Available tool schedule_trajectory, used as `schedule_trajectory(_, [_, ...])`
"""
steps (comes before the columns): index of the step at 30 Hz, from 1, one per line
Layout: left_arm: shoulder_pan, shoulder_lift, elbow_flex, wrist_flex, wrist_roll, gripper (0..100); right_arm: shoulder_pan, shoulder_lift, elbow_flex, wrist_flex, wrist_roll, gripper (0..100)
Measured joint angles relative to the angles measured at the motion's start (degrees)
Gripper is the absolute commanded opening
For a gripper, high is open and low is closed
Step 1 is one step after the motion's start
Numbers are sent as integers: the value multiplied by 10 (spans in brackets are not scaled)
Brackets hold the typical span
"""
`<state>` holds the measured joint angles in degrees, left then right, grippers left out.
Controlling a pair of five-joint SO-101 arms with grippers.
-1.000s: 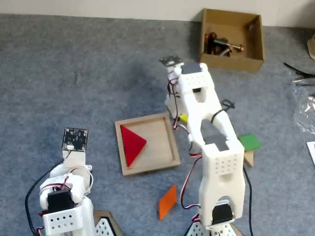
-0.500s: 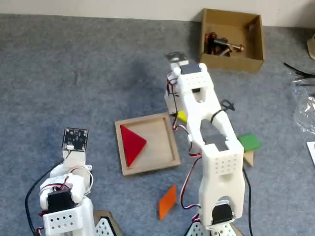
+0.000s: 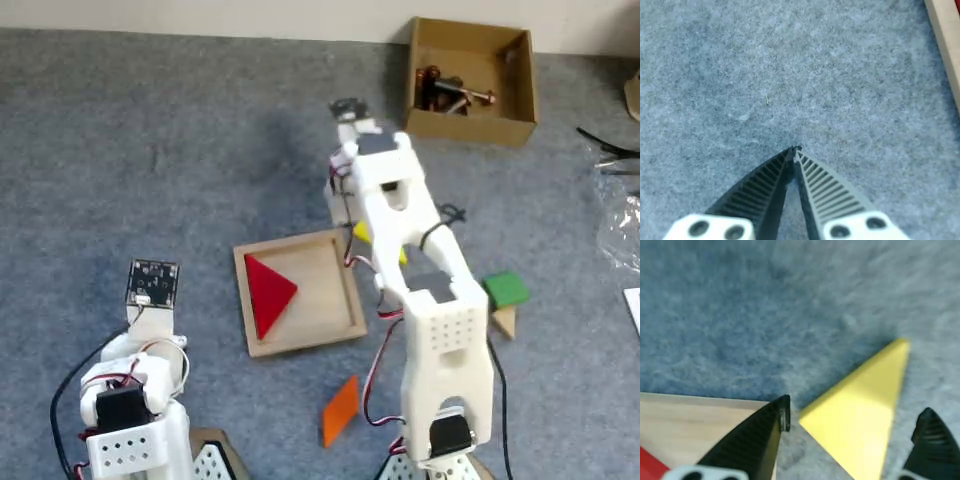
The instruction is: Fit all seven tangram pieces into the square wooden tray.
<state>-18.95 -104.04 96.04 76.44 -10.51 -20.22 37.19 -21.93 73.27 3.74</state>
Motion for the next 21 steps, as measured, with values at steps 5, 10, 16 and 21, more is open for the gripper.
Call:
schedule_trajectory(5, [0, 0, 0, 0, 0, 5, -2, 33, -9, -4, 0, 362])
schedule_trajectory(10, [0, 0, 0, 0, 0, 5, -2, 38, -17, -2, 0, 361])
schedule_trajectory(16, [0, 0, 0, 0, 0, 5, -1, 38, -18, 6, -1, 361])
schedule_trajectory(21, [0, 0, 0, 0, 0, 5, -1, 39, -23, 25, -1, 361])
